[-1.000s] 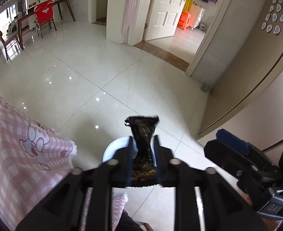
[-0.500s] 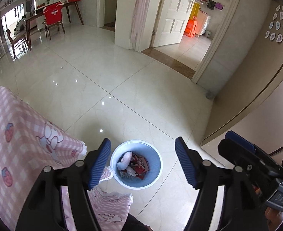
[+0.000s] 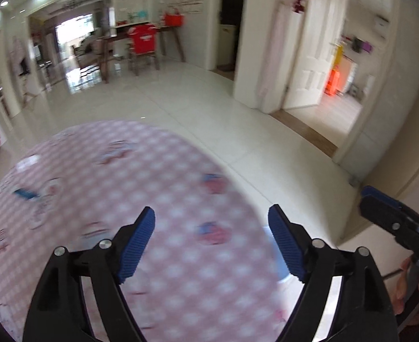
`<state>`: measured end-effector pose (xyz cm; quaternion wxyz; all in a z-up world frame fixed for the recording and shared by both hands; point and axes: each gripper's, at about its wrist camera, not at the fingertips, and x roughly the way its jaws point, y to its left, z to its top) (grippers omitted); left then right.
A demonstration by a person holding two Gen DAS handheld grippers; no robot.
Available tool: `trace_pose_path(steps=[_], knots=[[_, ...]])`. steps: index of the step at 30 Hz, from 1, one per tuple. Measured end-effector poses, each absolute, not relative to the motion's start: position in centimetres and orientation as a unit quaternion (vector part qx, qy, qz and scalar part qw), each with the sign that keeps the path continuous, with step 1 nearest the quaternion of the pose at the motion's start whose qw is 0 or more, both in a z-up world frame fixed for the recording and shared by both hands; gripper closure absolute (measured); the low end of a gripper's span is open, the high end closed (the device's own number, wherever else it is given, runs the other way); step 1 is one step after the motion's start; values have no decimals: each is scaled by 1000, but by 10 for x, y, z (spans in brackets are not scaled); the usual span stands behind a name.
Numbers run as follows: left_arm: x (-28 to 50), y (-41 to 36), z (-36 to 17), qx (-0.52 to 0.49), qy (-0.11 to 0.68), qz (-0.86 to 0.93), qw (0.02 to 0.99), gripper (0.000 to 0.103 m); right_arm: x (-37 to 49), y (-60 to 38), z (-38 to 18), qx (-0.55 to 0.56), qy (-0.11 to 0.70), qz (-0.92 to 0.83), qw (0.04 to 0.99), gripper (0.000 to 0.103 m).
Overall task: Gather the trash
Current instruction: 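Move both open tools back over the table, then grasp the blue-and-white tube with the left tool while the right tool grasps the white bottle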
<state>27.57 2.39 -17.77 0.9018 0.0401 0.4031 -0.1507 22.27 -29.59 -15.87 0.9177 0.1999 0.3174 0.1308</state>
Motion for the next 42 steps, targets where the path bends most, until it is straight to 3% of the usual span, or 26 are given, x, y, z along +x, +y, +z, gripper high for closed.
trace_pose_path(steps=[12,26,29,31,34,42], knots=[[332,227,-188,-102,433,28,895,21,327,-97,-137,64,343,230,908,31],[409,266,-236,-99,472,65,874,22,424,-15,-167,11,377,230,897,31],[412,265,-238,-82,471,66,876,36,432,-7,-169,5,377,231,897,31],[413,266,-237,-68,471,71,876,60,436,-3,-169,8,378,233,896,31],[409,276,-236,-67,467,55,880,86,439,8,-168,6,379,237,895,31],[389,335,-227,-106,440,45,890,88,446,62,-170,-28,381,273,883,31]])
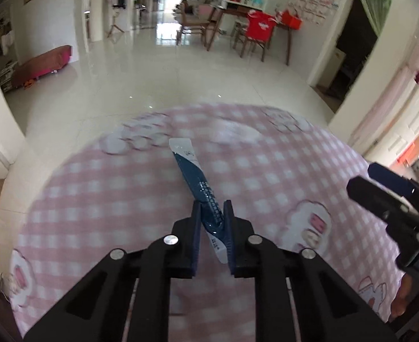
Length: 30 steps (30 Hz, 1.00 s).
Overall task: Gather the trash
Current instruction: 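Grasp the blue-and-white tube with the left tool while the right tool grasps the white bottle, then carry the tube and bottle over the bucket and open the left tool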
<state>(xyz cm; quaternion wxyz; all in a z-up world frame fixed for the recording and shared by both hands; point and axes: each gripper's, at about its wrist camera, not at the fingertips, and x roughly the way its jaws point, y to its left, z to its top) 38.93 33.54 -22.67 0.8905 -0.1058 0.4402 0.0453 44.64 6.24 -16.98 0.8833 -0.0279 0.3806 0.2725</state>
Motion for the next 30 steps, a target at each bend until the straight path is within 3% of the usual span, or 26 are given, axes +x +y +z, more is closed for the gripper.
trace_pose_path(steps=[8,18,21,30], knots=[[394,391,-219,-125,420,80,895,88,468,132,-184,-72,380,308,869,27],[407,404,-227,-113,422,83,896,88,523,181,-213,-53,432,286,853,27],[409,402,-227,-111,425,79,895,88,522,184,-218,-68,432,282,854,43],[397,363,-209,-93,420,55,901,88,482,133,-201,-45,411,294,862,43]])
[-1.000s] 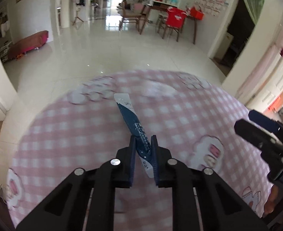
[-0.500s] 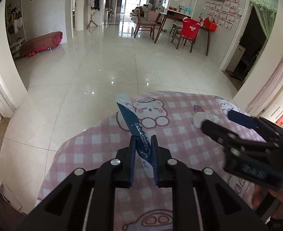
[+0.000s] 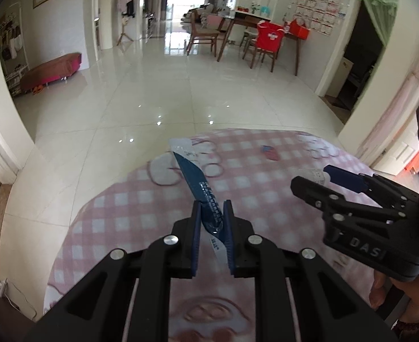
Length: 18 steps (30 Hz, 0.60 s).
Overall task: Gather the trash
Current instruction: 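Carry the tube and bottle over the bucket and open the left tool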
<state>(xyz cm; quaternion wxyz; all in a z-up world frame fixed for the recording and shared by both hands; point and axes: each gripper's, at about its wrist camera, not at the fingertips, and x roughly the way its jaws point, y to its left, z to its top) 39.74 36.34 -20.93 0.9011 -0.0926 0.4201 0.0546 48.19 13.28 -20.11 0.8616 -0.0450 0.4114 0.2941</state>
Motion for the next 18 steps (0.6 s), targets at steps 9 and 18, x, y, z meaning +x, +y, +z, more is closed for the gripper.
trace_pose_path(steps=[9,18], knots=[[355,265,-166,-54,399,-18,915,88,416,26,-160,-4,383,281,880,43],[303,124,-145,-2,394,-114,912,88,331,-128,-138,57,350,224,908,43]])
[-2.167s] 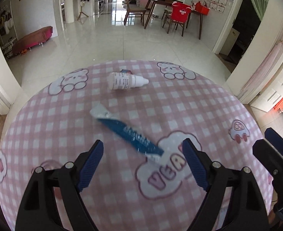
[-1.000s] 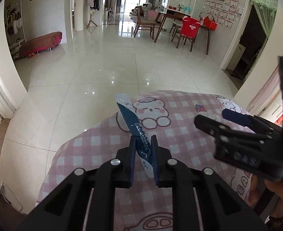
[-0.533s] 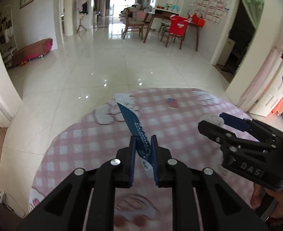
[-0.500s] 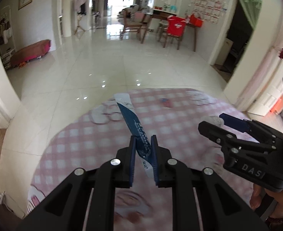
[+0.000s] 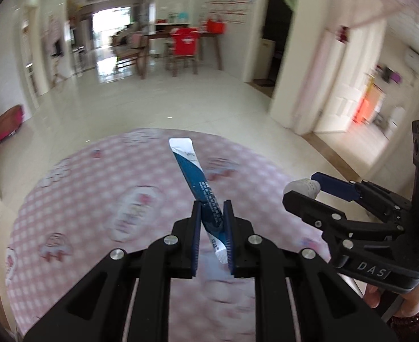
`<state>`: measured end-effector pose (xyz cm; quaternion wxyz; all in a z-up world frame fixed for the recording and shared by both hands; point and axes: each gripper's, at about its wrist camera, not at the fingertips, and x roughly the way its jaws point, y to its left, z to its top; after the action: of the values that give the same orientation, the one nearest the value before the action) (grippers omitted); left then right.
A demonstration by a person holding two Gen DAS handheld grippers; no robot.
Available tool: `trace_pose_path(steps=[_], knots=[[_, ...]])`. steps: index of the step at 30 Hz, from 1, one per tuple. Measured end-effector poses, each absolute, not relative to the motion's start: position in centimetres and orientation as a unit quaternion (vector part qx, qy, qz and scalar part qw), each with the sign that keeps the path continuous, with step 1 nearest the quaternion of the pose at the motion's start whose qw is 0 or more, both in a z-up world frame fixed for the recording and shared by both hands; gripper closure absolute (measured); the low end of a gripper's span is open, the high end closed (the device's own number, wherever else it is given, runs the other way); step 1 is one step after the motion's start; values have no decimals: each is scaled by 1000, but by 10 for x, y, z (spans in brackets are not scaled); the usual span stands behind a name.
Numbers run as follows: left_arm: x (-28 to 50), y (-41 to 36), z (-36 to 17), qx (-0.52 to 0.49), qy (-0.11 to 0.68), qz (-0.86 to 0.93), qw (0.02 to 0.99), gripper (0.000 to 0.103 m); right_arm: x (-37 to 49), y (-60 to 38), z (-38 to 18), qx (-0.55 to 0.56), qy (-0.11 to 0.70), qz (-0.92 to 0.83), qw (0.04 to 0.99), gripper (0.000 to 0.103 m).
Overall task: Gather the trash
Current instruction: 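Carry the tube and bottle over the bucket and open the left tool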
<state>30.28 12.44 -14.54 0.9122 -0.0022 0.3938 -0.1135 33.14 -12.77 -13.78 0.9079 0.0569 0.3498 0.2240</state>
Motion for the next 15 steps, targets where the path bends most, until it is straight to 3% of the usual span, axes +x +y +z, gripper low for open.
trace_pose_path(steps=[15], knots=[[263,-100,-198,75,440,-269,854,88,203,-347,-179,193,307,68,929,43]])
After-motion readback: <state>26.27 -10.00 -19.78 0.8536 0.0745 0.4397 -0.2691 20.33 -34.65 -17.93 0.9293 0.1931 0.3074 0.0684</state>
